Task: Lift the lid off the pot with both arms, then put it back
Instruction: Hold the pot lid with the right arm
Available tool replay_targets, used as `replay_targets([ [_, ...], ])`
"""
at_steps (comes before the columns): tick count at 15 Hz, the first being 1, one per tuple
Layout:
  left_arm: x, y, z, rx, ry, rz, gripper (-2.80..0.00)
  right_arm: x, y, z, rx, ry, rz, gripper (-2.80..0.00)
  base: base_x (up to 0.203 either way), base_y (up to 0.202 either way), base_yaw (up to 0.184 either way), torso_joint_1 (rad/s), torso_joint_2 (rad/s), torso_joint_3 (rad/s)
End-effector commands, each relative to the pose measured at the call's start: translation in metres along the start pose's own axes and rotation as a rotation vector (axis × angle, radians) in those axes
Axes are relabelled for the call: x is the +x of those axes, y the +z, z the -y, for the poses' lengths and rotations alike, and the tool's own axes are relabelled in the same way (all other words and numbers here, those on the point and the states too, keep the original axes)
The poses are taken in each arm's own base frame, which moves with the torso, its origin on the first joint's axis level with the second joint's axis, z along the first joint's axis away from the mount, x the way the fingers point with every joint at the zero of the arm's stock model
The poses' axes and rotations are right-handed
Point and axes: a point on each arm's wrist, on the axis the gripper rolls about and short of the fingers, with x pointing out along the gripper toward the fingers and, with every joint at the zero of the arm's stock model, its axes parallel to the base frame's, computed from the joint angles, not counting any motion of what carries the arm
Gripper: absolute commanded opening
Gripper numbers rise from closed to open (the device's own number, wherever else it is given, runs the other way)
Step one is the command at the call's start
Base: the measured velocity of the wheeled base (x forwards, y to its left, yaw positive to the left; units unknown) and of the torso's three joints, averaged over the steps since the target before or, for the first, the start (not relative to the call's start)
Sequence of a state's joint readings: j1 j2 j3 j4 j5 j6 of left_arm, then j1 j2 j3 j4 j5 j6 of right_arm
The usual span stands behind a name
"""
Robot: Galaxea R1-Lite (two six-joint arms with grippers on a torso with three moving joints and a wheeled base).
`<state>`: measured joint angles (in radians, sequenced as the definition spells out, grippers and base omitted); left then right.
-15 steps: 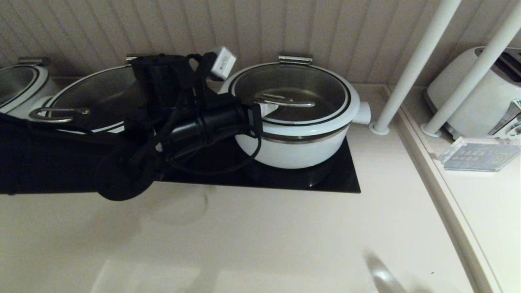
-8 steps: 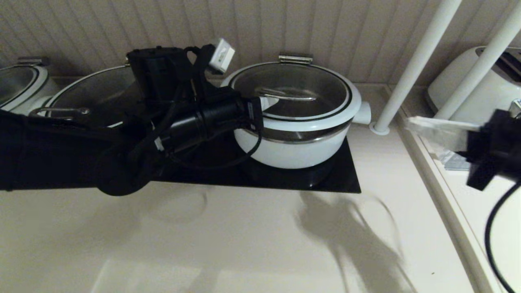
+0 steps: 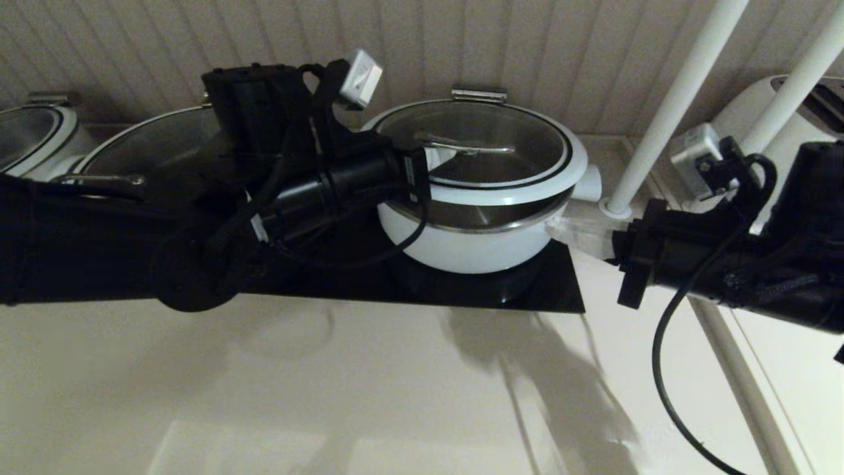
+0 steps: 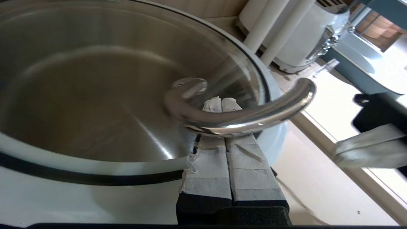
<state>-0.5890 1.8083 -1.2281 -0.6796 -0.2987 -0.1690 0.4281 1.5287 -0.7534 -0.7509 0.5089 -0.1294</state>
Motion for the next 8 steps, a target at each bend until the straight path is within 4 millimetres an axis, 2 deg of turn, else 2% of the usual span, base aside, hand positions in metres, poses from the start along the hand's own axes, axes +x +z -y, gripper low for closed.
replay_targets([
  [1,0.001,0.000,0.003,0.001,-0.012,0.003,-2.80,0.005,-0.007,-0.001,0.010,0.014,-0.020,-2.80,0.000,0.000,0.000,0.000,0.00,0.000],
  [8,0.001,0.000,0.005,0.000,-0.016,0.002,-2.80,0.032,-0.024,0.011,-0.021,-0.067,0.009,-2.80,0.000,0.000,0.000,0.000,0.00,0.000],
])
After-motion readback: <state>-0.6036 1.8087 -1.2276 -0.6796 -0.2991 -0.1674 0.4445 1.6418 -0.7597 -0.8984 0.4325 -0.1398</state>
